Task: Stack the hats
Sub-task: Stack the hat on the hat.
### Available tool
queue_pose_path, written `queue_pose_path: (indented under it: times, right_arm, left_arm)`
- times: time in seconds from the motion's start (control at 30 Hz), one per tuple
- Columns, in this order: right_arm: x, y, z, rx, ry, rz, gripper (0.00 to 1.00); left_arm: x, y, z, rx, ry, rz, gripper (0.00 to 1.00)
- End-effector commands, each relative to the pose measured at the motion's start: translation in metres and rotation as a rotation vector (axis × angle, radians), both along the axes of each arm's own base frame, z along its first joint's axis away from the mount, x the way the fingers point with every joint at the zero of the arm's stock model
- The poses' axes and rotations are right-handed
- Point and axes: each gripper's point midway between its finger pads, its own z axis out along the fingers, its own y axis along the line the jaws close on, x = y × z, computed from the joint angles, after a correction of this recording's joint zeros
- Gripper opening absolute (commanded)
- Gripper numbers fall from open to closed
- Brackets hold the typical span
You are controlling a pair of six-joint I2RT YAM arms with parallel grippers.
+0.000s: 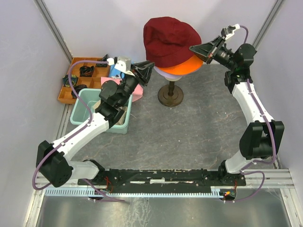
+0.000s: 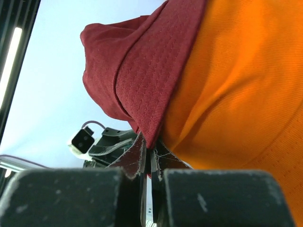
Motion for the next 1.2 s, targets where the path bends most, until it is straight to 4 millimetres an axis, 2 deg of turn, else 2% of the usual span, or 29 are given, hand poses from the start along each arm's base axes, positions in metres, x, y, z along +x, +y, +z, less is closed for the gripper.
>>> queue_pose_path:
  times: [0.0, 0.13, 0.27, 0.43, 0.7, 0.93, 1.17]
  right_arm:
    - [-0.014, -0.015, 0.019, -0.056, -0.13, -0.093, 0.04]
    - [-0.012, -0.032, 0.025, -0.046, -0.156, -0.16, 0.04]
    - [-0.014, -0.039, 0.037, -0.028, -0.186, -0.185, 0.04]
    - [-0.009, -0.052, 0.034, -0.029, -0.17, -0.256, 0.06]
    - [0.007, -0.047, -0.011, -0.101, -0.035, -0.251, 0.1]
    - [0.007, -0.011, -0.06, -0.255, 0.075, -0.188, 0.08]
    - [0.004, 0.001, -0.106, -0.32, 0.148, -0.165, 0.06]
  left_arm:
    - [-0.009, -0.001, 0.022, -0.069, -0.03, -0.005, 0.36]
    - [-0.008, -0.002, 0.024, -0.065, -0.037, 0.0, 0.36]
    - [-0.008, -0.005, 0.02, -0.058, -0.03, -0.008, 0.36]
    - [-0.008, -0.008, 0.016, -0.051, -0.024, -0.012, 0.36]
    - [-0.005, -0.015, 0.01, -0.046, -0.009, -0.021, 0.37]
    - [-0.004, -0.021, 0.011, -0.043, -0.01, -0.031, 0.38]
    - [-0.004, -0.022, 0.008, -0.033, -0.006, -0.03, 0.38]
